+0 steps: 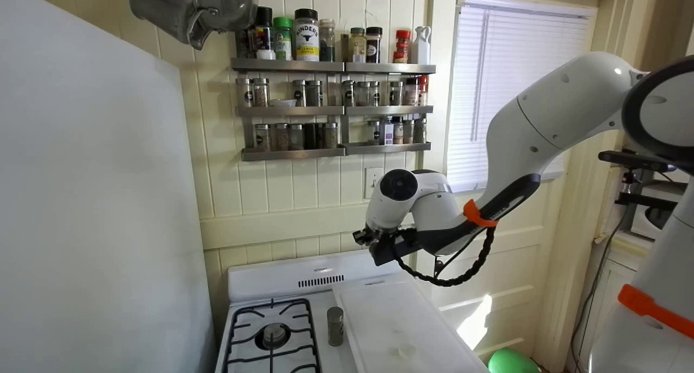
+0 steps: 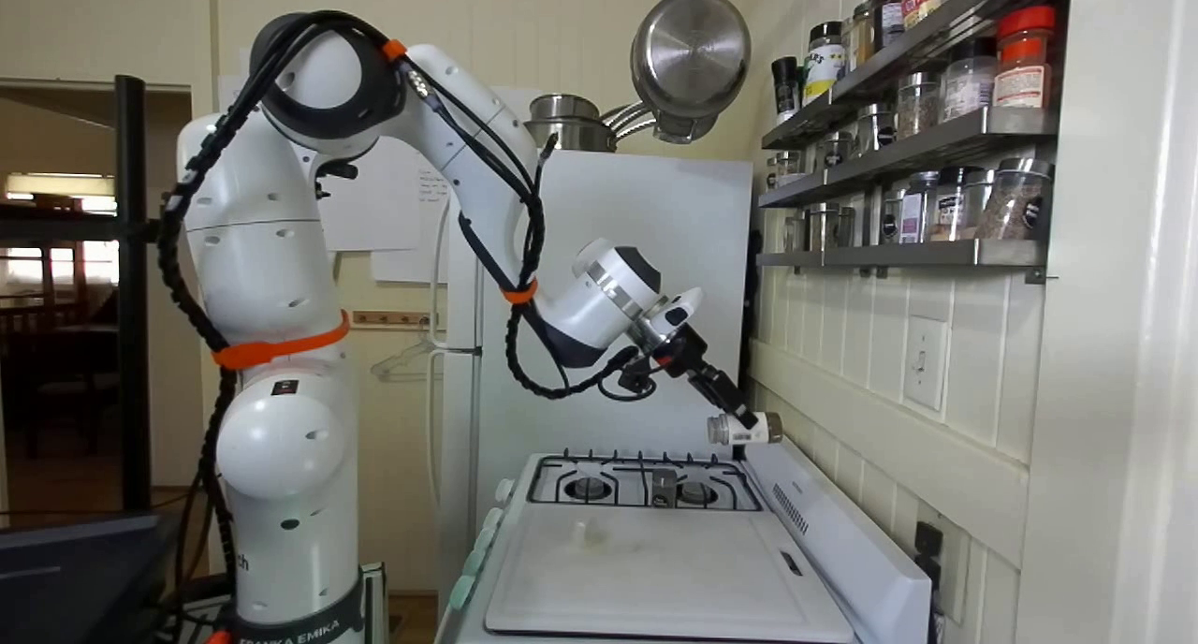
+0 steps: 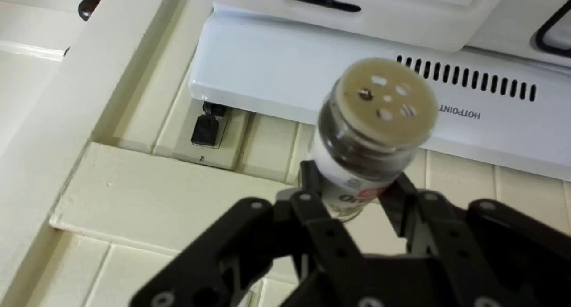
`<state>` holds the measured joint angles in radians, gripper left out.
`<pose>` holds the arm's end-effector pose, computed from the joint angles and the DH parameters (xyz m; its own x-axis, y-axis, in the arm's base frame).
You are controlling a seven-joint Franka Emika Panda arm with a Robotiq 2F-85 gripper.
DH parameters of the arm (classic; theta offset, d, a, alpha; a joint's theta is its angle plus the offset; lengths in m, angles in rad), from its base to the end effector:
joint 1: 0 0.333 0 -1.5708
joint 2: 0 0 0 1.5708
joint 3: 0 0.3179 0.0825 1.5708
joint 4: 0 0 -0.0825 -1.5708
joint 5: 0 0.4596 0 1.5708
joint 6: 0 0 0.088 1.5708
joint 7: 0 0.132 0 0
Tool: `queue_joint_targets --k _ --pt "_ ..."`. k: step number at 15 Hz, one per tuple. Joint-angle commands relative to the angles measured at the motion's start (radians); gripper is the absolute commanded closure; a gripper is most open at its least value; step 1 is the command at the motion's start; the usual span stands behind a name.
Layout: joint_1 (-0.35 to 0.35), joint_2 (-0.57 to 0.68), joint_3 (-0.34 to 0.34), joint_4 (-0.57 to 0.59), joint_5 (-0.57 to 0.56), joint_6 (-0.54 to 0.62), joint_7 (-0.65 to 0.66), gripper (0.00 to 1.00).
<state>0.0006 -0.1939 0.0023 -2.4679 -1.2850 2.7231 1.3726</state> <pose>0.5477 0.0272 0.3312 0.7024 -0.1015 0.7045 -0.3424 -0.9159 0.2095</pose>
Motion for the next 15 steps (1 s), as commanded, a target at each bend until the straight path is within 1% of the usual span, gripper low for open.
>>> queue_joint_targets --k 1,4,7,12,15 --pt "-0.011 -0.039 0.006 -0.03 -0.108 0.027 0.112 0.87" --pt "-0.009 -0.053 0.01 -0.029 -0.206 0.017 0.192 0.87" --pt "-0.005 -0.055 0.005 -0.029 -0.245 0.017 0.233 0.87" --pt "-0.001 -0.075 0.011 -0.03 -0.378 0.009 0.345 0.87" --pt "0.003 -0.076 0.01 -0.031 -0.418 0.009 0.385 0.87"
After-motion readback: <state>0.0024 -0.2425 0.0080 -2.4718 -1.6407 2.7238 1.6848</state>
